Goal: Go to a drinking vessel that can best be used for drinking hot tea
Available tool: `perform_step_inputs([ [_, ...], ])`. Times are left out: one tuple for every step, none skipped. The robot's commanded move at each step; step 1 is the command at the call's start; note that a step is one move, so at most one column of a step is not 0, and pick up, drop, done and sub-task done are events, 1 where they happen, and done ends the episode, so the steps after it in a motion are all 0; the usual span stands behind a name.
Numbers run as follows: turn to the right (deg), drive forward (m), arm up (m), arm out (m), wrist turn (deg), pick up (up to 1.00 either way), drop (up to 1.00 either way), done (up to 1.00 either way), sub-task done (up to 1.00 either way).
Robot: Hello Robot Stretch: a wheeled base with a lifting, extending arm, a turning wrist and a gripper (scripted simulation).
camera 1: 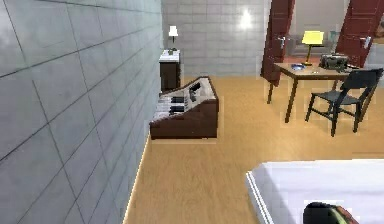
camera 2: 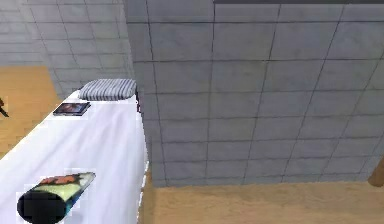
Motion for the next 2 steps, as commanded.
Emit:
perform_step_inputs([
  [0.0,1.0,0.0,0.0,0.0,0.0,0.0,0.0,0.0],
  [-6.0,0.0,0.0,0.0,0.0,0.0,0.0,0.0,0.0],
])
